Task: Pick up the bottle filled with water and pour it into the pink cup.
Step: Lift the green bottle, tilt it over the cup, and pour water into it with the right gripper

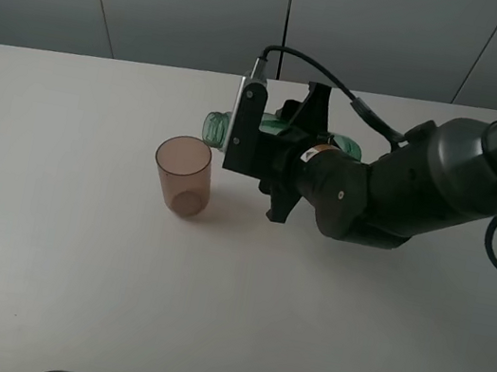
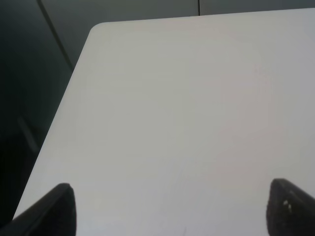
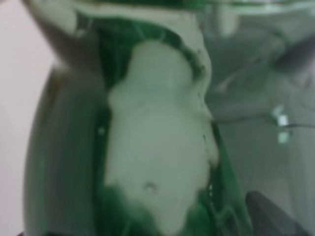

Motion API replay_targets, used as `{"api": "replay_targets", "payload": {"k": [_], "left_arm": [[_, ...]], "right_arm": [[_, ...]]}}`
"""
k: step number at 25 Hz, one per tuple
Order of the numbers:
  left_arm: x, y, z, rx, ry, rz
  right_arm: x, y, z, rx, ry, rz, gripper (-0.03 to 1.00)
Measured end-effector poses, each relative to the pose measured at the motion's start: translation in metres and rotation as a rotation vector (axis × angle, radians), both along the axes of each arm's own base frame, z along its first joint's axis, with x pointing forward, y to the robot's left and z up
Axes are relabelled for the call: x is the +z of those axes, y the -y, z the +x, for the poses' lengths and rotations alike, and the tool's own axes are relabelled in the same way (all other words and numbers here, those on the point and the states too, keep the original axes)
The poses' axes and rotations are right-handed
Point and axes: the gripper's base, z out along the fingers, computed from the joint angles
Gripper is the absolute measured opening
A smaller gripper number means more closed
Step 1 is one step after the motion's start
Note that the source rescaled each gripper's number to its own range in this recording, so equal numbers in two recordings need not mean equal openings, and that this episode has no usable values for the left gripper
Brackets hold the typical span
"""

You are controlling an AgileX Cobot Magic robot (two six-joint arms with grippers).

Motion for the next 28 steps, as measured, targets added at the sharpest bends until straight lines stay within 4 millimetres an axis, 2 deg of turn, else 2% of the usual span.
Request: {"api": "replay_targets", "payload": {"k": [7,16,28], "left_arm": [[0.0,0.0,0.0,0.001,0.002,-0.002],[0.0,0.0,0.0,0.001,0.0,-0.002],[0.0,0.0,0.0,0.001,0.0,-0.002]], "right_arm": [[-0.006,-0.004,-0.004,0.038,0.005,-0.052,0.0],[0.006,-0.017,0.003,0.034,0.04,-0.019,0.0],[0.007,-0.018,0.004,0.074,0.072,-0.102,0.0]]}}
